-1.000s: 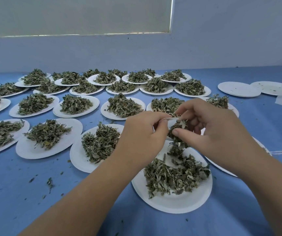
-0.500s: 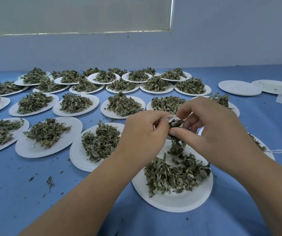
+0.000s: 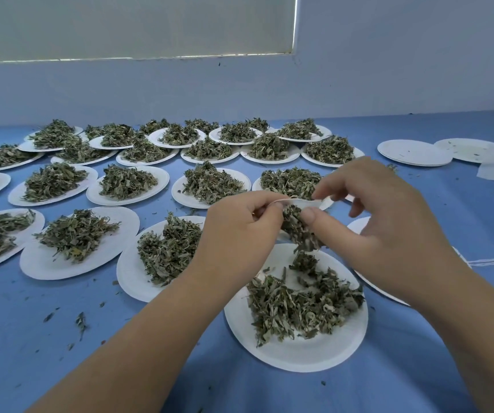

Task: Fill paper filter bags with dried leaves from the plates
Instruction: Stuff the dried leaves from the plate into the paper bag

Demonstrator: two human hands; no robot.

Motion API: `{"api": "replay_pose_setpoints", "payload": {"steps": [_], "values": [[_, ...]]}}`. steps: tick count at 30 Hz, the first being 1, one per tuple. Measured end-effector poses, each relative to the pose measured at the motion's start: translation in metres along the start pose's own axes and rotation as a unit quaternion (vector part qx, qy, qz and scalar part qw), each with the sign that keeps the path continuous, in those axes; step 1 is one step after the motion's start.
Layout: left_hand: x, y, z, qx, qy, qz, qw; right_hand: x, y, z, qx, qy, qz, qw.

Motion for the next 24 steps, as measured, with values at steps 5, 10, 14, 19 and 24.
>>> {"api": "replay_pose_setpoints", "payload": {"steps": [5, 10, 14, 19, 24], "values": [[-0.002, 0.003, -0.007, -0.024, -0.019, -0.007, 1.0, -0.013, -0.005, 0.021, 0.094, 0.036, 0.084, 0.991], [0.006, 0.003, -0.008, -0.037, -0.049, -0.037, 0.997, -0.015, -0.005, 0.031, 0.081, 0.075, 0.107, 0.988], [0.003, 0.003, -0.008, -0.033, -0.043, -0.02, 0.998, -0.01, -0.004, 0.022, 0.034, 0.102, 0.088, 0.99], [-0.001, -0.001, -0.004, -0.024, -0.006, 0.014, 1.0, -0.014, -0.004, 0.012, -0.024, 0.135, 0.092, 0.986], [-0.004, -0.003, 0.0, -0.014, 0.032, 0.047, 0.998, -0.01, -0.005, 0.006, -0.033, 0.073, 0.069, 0.994]]}}
Point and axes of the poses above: each hand's wrist, its own y-axis towards the middle knuckle, its own z-axis out of the palm, x = y × z, the point moved 7 cm from there along y, towards the middle knuckle, and after that the axes turned 9 degrees about -y, right-handed, at the moved point
